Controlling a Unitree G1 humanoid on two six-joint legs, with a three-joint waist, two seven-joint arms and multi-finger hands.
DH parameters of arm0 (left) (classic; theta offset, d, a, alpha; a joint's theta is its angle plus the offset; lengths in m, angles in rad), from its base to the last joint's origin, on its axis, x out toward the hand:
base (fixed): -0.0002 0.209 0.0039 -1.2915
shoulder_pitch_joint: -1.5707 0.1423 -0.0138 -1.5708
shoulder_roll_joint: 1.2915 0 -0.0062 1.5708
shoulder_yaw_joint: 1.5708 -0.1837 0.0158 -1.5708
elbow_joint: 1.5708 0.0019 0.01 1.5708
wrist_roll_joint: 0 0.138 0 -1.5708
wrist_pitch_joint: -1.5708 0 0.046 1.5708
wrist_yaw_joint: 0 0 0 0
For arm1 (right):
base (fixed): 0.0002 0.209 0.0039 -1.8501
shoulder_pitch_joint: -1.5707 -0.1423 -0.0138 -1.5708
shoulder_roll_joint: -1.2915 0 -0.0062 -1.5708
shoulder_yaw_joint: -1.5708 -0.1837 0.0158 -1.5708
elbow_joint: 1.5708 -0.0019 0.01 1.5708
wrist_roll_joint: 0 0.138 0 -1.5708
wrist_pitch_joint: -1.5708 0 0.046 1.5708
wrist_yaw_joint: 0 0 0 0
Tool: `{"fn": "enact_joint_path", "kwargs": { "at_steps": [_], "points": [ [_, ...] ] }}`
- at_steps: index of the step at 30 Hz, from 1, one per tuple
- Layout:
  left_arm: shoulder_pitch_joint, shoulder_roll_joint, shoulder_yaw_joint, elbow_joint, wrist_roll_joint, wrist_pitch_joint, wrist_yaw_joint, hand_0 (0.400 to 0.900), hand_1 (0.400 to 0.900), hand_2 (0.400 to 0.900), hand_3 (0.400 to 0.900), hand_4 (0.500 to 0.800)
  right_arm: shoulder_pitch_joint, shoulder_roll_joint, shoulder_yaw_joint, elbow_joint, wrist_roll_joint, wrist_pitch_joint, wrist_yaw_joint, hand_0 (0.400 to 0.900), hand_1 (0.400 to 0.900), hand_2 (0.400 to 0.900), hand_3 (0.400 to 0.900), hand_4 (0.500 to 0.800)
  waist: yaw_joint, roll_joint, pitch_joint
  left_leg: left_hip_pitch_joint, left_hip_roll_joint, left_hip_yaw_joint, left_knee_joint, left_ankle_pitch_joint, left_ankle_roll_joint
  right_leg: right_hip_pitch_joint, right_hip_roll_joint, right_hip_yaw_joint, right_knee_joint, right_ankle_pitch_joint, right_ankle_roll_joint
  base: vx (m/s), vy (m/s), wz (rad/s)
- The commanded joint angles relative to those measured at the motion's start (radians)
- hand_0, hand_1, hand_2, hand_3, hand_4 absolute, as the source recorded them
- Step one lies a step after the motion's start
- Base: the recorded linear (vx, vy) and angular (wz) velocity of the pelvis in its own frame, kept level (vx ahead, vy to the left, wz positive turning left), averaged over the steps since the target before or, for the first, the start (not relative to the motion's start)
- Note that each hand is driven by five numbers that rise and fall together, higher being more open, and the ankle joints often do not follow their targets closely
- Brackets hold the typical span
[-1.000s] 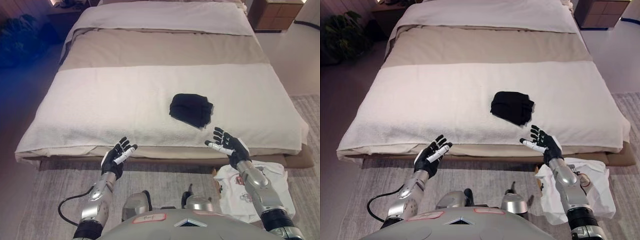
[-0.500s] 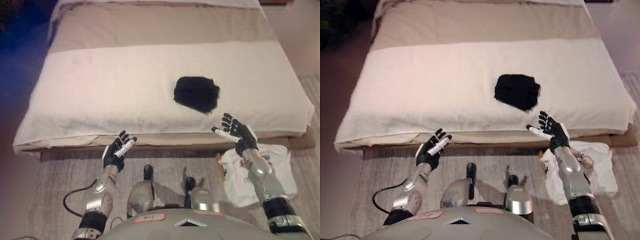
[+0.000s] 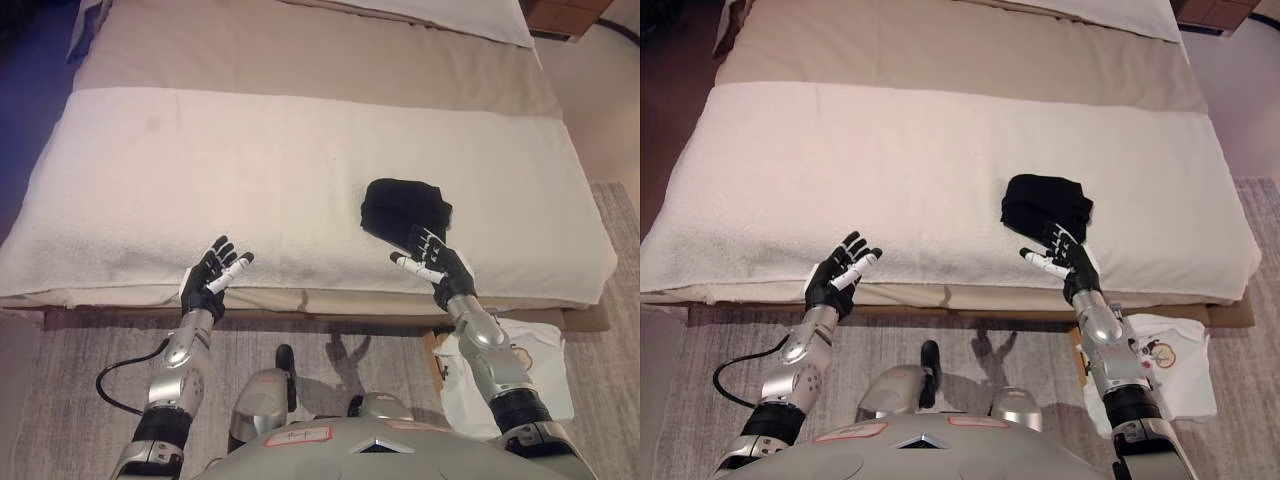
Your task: Put the clothes on the bed into the basket.
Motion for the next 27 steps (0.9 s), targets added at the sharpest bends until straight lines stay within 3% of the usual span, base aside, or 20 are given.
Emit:
{"fn": "enact_joint_path", "kwargs": {
  "at_steps": [1, 3, 4, 5, 7, 9, 12, 13, 15, 16, 23, 27],
  "points": [
    [0.003, 0.054, 0.021, -0.147, -0.004, -0.102, 0.012, 0.9, 0.9, 0.9, 0.9, 0.8, -0.101, -0.036, 0.003, -0.044, 0.006, -0.096, -0.029, 0.9, 0.9, 0.9, 0.9, 0.8, -0.004, 0.024, -0.034, 0.01, -0.03, -0.061, -0.06, -0.051, 0.012, 0.015, -0.026, -0.124, 0.154, 0.255, 0.016, 0.28, 0.204, -0.07],
    [-0.003, 0.054, 0.022, -0.143, -0.016, -0.104, 0.017, 0.9, 0.9, 0.9, 0.9, 0.8, -0.122, -0.042, 0.008, -0.066, -0.014, -0.096, -0.045, 0.9, 0.9, 0.9, 0.9, 0.8, -0.002, 0.034, -0.013, 0.08, -0.017, -0.049, -0.113, -0.059, 0.001, -0.016, -0.058, -0.197, 0.094, 0.177, 0.0, 0.21, 0.1, -0.11],
    [-0.004, 0.054, 0.022, -0.143, -0.016, -0.104, 0.017, 0.9, 0.9, 0.9, 0.9, 0.8, -0.123, -0.043, 0.008, -0.066, -0.015, -0.096, -0.045, 0.9, 0.9, 0.9, 0.9, 0.8, -0.003, 0.035, -0.009, 0.084, -0.015, -0.05, -0.116, -0.058, 0.0, -0.011, -0.056, -0.199, 0.092, 0.176, -0.002, 0.19, -0.002, -0.16],
    [-0.005, 0.052, 0.018, -0.147, -0.022, -0.112, 0.021, 0.9, 0.9, 0.9, 0.9, 0.8, -0.145, -0.055, 0.011, -0.056, -0.049, -0.099, -0.067, 0.9, 0.9, 0.9, 0.9, 0.8, 0.003, 0.046, 0.006, 0.105, -0.003, -0.052, -0.124, -0.064, -0.012, -0.017, -0.064, -0.235, -0.02, 0.146, -0.009, 0.14, -0.042, -0.14],
    [-0.018, 0.048, 0.017, -0.136, -0.018, -0.116, 0.031, 0.9, 0.9, 0.9, 0.9, 0.8, -0.175, -0.073, 0.015, -0.058, -0.123, -0.097, -0.106, 0.9, 0.9, 0.9, 0.9, 0.8, 0.007, 0.052, 0.024, 0.113, 0.013, -0.055, -0.126, -0.069, -0.027, -0.031, -0.062, -0.243, -0.163, 0.166, 0.0, 0.14, -0.088, -0.08],
    [-0.044, 0.047, 0.017, -0.116, -0.018, -0.127, 0.051, 0.9, 0.9, 0.9, 0.9, 0.8, -0.211, -0.089, 0.006, -0.041, -0.204, -0.084, -0.17, 0.9, 0.9, 0.9, 0.9, 0.8, 0.002, 0.052, 0.037, 0.105, 0.023, -0.059, -0.131, -0.056, -0.041, -0.057, -0.046, -0.2, -0.33, 0.236, 0.009, 0.08, -0.13, 0.22],
    [-0.08, 0.059, 0.009, -0.108, 0.0, -0.137, 0.084, 0.9, 0.9, 0.9, 0.9, 0.8, -0.251, -0.115, -0.009, -0.01, -0.344, -0.052, -0.267, 0.9, 0.9, 0.9, 0.9, 0.8, -0.02, 0.047, 0.053, 0.138, 0.042, -0.084, -0.167, -0.06, -0.071, -0.108, -0.047, -0.074, -0.467, 0.351, 0.052, 0.16, -0.167, 0.49],
    [-0.092, 0.062, 0.008, -0.108, 0.003, -0.137, 0.092, 0.9, 0.9, 0.9, 0.9, 0.8, -0.261, -0.121, -0.015, -0.009, -0.376, -0.039, -0.283, 0.9, 0.9, 0.9, 0.9, 0.8, -0.024, 0.045, 0.059, 0.145, 0.047, -0.096, -0.171, -0.063, -0.076, -0.117, -0.05, -0.052, -0.471, 0.375, 0.057, 0.2, -0.206, 0.55],
    [-0.104, 0.06, 0.012, -0.11, 0.01, -0.136, 0.101, 0.9, 0.9, 0.9, 0.9, 0.8, -0.259, -0.142, -0.02, -0.017, -0.44, -0.019, -0.294, 0.9, 0.9, 0.9, 0.9, 0.8, -0.025, 0.035, 0.054, 0.145, 0.044, -0.108, -0.175, -0.072, -0.085, -0.099, -0.048, -0.066, -0.5, 0.362, 0.057, 0.16, -0.18, 0.4],
    [-0.129, 0.049, 0.008, -0.101, 0.021, -0.146, 0.107, 0.9, 0.9, 0.9, 0.9, 0.8, -0.278, -0.159, -0.021, 0.02, -0.489, -0.011, -0.315, 0.9, 0.9, 0.9, 0.9, 0.8, -0.019, 0.023, 0.05, 0.145, 0.046, -0.113, -0.174, -0.085, -0.092, -0.087, -0.057, -0.116, -0.508, 0.374, 0.063, 0.19, -0.243, 0.49],
    [-0.18, 0.034, -0.019, -0.112, -0.007, -0.155, 0.116, 0.9, 0.9, 0.9, 0.9, 0.8, -0.398, -0.255, 0.014, 0.117, -0.58, 0.023, -0.347, 0.9, 0.9, 0.9, 0.9, 0.8, -0.031, 0.045, 0.058, 0.1, 0.132, -0.171, -0.152, -0.087, -0.137, -0.105, 0.01, -0.18, -0.449, 0.279, 0.017, 0.14, -0.256, 0.42],
    [-0.237, 0.021, -0.055, -0.113, -0.026, -0.16, 0.131, 0.9, 0.9, 0.9, 0.9, 0.8, -0.517, -0.289, 0.066, 0.182, -0.573, 0.027, -0.373, 0.9, 0.9, 0.9, 0.9, 0.8, -0.032, 0.065, 0.097, 0.05, 0.152, -0.175, -0.148, -0.069, -0.148, -0.148, 0.027, -0.191, -0.427, 0.257, 0.004, 0.02, -0.143, 0.15]
  ]
}}
